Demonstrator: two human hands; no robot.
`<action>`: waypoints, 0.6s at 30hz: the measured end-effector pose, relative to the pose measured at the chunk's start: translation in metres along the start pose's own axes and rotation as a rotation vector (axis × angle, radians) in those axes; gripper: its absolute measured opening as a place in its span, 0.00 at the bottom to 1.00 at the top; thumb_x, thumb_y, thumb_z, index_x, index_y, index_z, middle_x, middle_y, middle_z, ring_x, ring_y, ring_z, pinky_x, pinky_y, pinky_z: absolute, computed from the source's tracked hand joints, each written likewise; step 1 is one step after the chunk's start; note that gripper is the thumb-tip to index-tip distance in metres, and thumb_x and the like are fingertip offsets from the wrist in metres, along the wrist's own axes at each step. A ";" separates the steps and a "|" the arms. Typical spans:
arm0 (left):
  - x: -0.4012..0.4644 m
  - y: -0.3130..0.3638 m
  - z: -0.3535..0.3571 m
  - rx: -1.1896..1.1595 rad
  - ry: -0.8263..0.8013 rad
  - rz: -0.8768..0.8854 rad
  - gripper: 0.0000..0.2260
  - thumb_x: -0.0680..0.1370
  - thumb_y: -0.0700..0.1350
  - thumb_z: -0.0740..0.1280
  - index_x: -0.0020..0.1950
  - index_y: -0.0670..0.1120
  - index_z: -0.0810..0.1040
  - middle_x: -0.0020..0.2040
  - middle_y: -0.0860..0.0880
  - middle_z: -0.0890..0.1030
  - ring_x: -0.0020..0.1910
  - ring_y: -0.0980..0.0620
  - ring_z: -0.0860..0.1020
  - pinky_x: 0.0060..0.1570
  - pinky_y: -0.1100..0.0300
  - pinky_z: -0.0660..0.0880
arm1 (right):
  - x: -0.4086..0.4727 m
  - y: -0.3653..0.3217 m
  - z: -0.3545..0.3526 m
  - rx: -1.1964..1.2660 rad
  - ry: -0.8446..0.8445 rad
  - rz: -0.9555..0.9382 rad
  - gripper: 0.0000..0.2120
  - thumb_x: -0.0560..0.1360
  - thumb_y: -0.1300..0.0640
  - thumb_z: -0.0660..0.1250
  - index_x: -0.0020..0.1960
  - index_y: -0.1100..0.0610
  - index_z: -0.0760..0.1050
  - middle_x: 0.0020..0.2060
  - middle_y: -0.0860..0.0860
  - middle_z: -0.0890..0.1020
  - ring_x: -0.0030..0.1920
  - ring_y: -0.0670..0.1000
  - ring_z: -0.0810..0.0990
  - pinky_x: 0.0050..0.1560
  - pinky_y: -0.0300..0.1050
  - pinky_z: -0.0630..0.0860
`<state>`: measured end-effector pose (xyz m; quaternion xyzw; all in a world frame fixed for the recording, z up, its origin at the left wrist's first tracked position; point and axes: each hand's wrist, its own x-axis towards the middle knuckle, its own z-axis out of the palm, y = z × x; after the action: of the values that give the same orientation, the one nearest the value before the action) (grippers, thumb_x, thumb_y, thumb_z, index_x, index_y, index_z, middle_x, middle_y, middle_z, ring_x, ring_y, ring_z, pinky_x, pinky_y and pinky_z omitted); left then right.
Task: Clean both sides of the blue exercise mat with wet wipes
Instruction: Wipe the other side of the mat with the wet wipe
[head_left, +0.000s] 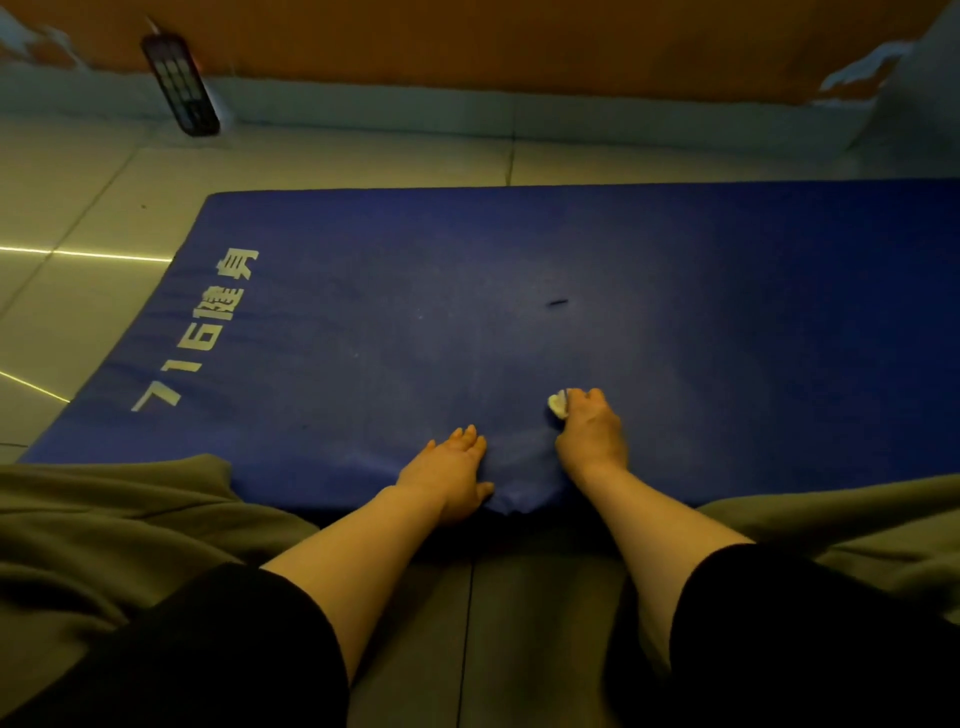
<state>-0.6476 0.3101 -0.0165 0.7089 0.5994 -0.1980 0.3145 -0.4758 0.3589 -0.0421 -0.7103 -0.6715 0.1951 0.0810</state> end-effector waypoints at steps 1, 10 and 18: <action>-0.001 -0.001 0.001 0.002 0.003 -0.002 0.32 0.83 0.53 0.57 0.79 0.43 0.45 0.80 0.45 0.44 0.78 0.47 0.47 0.76 0.50 0.47 | -0.005 -0.005 0.001 0.006 -0.017 -0.009 0.10 0.78 0.61 0.57 0.57 0.61 0.72 0.55 0.61 0.72 0.51 0.63 0.75 0.49 0.53 0.69; -0.020 0.001 0.015 0.004 0.043 0.000 0.31 0.83 0.53 0.56 0.80 0.44 0.46 0.80 0.46 0.46 0.78 0.48 0.47 0.76 0.49 0.48 | -0.040 -0.027 0.004 0.006 -0.207 -0.190 0.13 0.74 0.63 0.62 0.58 0.57 0.73 0.55 0.58 0.73 0.54 0.62 0.75 0.51 0.50 0.71; -0.031 0.005 0.023 0.048 0.077 -0.005 0.32 0.82 0.53 0.58 0.80 0.43 0.45 0.80 0.45 0.45 0.78 0.47 0.46 0.76 0.50 0.46 | -0.055 -0.019 -0.006 -0.021 -0.095 -0.054 0.11 0.75 0.63 0.60 0.57 0.60 0.73 0.56 0.60 0.73 0.54 0.62 0.75 0.52 0.51 0.70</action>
<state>-0.6467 0.2716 -0.0114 0.7219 0.6079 -0.1857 0.2736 -0.4921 0.3068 -0.0206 -0.6826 -0.6954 0.2196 0.0469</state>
